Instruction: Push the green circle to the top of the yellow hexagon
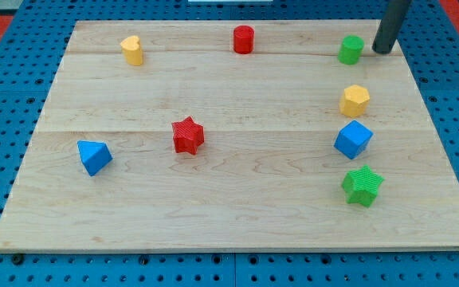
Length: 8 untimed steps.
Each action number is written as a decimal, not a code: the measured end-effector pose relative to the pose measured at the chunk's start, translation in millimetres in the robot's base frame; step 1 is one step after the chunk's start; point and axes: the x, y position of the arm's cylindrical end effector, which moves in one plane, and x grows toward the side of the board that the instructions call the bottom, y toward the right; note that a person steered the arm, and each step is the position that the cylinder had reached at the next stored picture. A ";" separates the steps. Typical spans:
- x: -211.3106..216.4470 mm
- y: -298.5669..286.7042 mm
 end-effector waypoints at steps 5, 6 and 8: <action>22.6 -86.8; 55.3 -76.6; -40.2 -75.3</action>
